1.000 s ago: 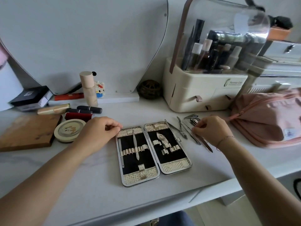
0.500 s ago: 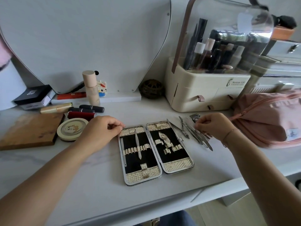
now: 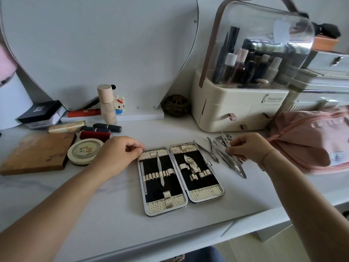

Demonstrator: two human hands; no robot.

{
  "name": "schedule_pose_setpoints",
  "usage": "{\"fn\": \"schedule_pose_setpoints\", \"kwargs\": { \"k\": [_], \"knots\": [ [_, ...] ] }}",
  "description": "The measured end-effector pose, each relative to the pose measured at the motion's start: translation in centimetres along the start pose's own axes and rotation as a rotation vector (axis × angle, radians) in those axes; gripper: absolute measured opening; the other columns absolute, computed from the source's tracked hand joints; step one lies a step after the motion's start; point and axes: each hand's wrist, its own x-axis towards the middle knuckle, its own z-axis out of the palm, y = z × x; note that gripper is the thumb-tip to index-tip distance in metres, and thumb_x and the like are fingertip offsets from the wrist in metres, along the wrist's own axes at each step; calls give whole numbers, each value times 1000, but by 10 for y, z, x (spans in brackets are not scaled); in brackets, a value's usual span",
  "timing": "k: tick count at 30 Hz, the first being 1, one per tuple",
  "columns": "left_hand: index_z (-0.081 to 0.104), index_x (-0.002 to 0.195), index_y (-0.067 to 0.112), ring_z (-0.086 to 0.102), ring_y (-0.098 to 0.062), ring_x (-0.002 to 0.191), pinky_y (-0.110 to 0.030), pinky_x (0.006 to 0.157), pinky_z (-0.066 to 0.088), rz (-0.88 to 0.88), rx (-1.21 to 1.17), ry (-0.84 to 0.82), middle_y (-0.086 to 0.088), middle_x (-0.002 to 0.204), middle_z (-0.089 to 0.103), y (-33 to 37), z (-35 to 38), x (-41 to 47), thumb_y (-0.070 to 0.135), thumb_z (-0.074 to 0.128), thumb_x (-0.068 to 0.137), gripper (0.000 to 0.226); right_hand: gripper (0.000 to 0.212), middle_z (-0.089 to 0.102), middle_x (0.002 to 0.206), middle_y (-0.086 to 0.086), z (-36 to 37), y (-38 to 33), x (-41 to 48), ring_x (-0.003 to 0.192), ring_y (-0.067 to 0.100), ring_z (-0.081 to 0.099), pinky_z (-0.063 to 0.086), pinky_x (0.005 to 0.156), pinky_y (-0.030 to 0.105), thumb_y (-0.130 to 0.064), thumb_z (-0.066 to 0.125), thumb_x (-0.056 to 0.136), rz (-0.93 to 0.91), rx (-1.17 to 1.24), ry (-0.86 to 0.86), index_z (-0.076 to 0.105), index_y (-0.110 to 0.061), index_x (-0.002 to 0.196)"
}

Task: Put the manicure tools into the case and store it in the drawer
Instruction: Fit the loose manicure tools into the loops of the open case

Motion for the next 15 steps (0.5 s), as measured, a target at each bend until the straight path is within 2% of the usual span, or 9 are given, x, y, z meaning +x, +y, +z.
{"fn": "schedule_pose_setpoints", "kwargs": {
  "k": [4,8,12,15],
  "knots": [
    [72,85,30,56,6,73,-8,62,34,-3,-4,2,17,79,67,0,0,0,19,65,84,13,14,56,51,10,-2,0,1,44,17,40,36,37,15,-12,74,76,-25,51,3,68,0,69],
    [72,87,30,55,6,73,-9,62,34,-7,-4,3,19,79,66,0,0,-1,20,65,85,13,20,54,40,0,-3,5,4,33,8,39,34,35,14,-15,72,78,-29,85,69,66,-9,61],
    [73,89,28,57,5,78,-10,65,38,-6,-11,-4,15,85,69,-2,0,1,19,65,85,13,13,56,46,3,-3,-4,-2,31,2,40,34,35,13,-10,68,82,-61,188,100,67,2,80],
    [73,90,27,59,2,82,-11,68,40,-5,-15,-16,13,88,70,-2,0,2,19,64,85,13,9,59,52,2,11,-32,-14,35,2,50,40,37,12,-5,64,84,-96,369,-57,64,2,90]
  ]
}}
